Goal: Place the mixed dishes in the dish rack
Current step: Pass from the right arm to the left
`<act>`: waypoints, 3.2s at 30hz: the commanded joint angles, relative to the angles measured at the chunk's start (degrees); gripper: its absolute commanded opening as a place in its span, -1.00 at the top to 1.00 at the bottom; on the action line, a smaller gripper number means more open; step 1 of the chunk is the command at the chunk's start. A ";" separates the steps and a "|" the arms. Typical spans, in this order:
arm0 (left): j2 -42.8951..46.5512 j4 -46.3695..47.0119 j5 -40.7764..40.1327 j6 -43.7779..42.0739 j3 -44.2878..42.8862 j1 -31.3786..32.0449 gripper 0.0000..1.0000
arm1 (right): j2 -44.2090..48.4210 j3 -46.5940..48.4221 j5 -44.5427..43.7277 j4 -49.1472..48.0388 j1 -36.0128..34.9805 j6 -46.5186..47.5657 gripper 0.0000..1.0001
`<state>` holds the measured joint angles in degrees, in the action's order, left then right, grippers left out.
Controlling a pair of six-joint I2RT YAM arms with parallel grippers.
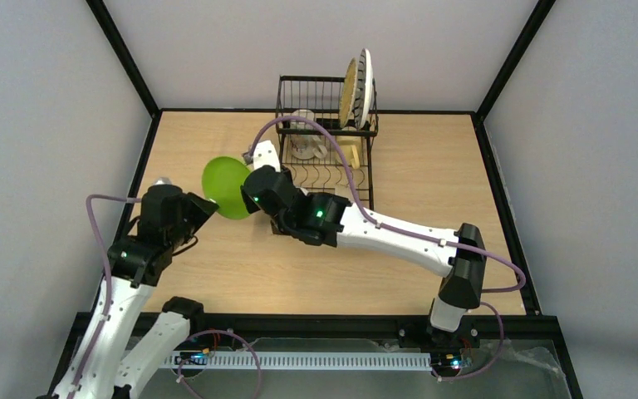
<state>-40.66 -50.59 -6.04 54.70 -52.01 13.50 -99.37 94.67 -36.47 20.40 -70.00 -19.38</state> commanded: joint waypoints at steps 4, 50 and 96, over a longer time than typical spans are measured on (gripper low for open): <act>4.60 3.80 -0.36 1.53 3.01 0.13 -0.98 | 1.80 6.16 7.60 8.65 3.20 -9.52 1.00; 15.86 22.19 4.70 9.40 13.85 0.17 -0.81 | -1.15 7.28 46.48 11.45 13.22 -24.93 1.00; -0.55 39.93 26.22 15.17 14.95 -8.18 0.97 | 5.81 -13.10 64.94 -11.73 26.58 -29.08 -0.62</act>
<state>-40.97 -15.51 15.90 65.80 -38.28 5.69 -94.28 83.59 25.30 13.08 -43.40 -46.81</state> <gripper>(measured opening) 0.142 0.808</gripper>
